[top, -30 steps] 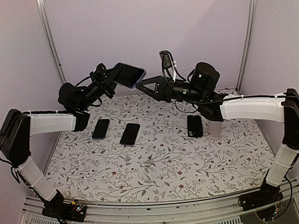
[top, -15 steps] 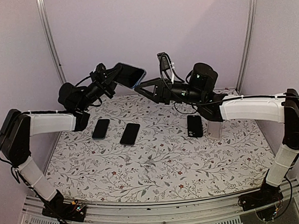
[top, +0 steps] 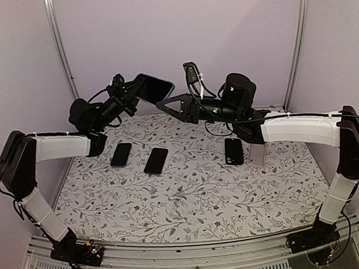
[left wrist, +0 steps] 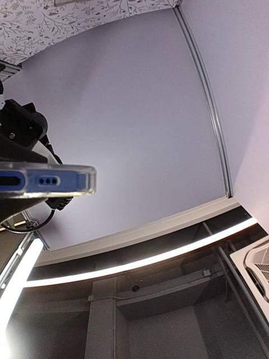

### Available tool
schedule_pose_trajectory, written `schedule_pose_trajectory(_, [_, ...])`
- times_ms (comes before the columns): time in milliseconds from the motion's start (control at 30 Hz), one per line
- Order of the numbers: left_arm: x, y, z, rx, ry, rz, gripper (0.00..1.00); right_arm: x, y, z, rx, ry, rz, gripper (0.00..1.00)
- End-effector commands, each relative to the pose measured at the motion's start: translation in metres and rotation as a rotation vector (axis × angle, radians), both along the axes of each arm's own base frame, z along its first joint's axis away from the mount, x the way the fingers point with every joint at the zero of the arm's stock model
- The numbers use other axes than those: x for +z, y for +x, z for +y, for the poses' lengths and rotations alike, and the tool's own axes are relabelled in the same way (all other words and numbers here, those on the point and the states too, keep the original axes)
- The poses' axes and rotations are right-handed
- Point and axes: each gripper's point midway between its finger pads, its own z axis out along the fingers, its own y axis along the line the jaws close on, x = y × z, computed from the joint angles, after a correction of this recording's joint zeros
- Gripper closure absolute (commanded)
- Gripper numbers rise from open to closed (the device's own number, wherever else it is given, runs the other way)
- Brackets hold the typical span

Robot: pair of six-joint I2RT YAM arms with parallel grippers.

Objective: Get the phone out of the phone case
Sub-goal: Remove the bottom left corner of the phone case from the phone.

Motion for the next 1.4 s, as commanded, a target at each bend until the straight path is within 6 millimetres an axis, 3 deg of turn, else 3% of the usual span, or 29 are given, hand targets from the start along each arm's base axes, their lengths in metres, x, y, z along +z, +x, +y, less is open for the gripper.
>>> schedule_pose_trajectory(0, [0.050, -0.029, 0.010, -0.048, -0.101, -0.133, 1.00, -0.031, 0.015, -0.001, -0.066, -0.064, 0.045, 0.74])
schedule_pose_trajectory(167, [0.045, -0.028, 0.008, -0.054, -0.088, -0.109, 1.00, -0.018, 0.010, -0.008, -0.069, -0.042, -0.016, 0.65])
schedule_pose_trajectory(367, [0.043, -0.028, 0.006, -0.060, -0.083, -0.101, 1.00, -0.009, 0.015, -0.013, -0.093, -0.023, -0.022, 0.64])
schedule_pose_trajectory(833, [0.054, -0.032, 0.007, -0.072, -0.106, -0.128, 1.00, -0.031, 0.034, -0.012, -0.148, -0.083, 0.044, 0.88])
schedule_pose_trajectory(1133, [0.060, -0.042, 0.003, -0.129, -0.141, -0.123, 1.00, -0.031, 0.044, -0.013, -0.167, -0.088, 0.022, 0.95])
schedule_pose_trajectory(1367, [0.067, -0.049, 0.006, -0.126, -0.156, -0.187, 1.00, -0.040, 0.056, -0.014, -0.164, -0.079, 0.144, 0.97])
